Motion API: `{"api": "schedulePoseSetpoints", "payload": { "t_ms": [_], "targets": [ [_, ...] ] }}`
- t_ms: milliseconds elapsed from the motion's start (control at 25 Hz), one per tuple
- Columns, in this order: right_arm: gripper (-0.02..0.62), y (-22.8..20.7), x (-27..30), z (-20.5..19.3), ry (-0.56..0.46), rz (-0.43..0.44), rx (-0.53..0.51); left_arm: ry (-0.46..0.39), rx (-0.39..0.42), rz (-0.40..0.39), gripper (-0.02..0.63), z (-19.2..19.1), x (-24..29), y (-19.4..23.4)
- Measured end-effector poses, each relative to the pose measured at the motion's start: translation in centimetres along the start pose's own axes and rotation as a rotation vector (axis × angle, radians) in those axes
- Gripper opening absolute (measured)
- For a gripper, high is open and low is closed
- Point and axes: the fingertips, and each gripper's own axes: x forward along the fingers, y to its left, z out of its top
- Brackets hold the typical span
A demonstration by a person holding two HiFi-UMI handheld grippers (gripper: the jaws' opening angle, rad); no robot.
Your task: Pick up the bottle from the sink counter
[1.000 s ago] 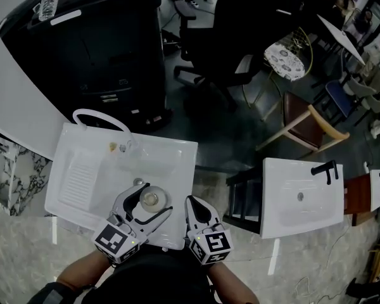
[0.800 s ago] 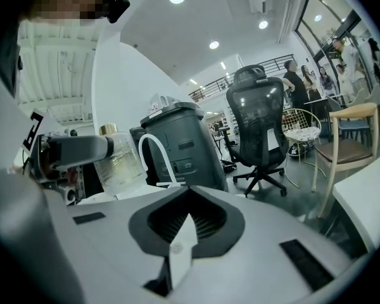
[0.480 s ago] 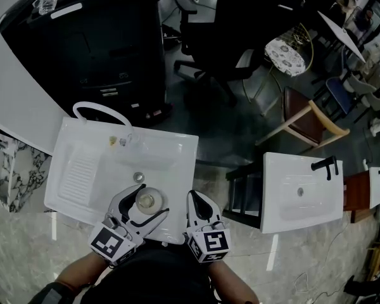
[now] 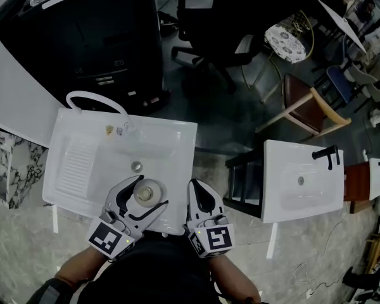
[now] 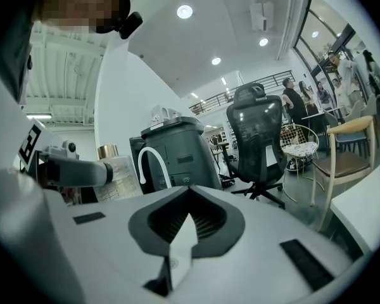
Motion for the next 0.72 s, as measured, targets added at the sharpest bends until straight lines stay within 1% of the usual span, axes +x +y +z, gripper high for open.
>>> {"api": "schedulePoseSetpoints", "payload": {
  "t_ms": [720],
  "targets": [
    [0.006,-0.34,0.36,0.65,-0.031,0.006,-0.016,0.007,-0.009,-0.003,0.336,-0.38,0.73,0.42]
  ]
}}
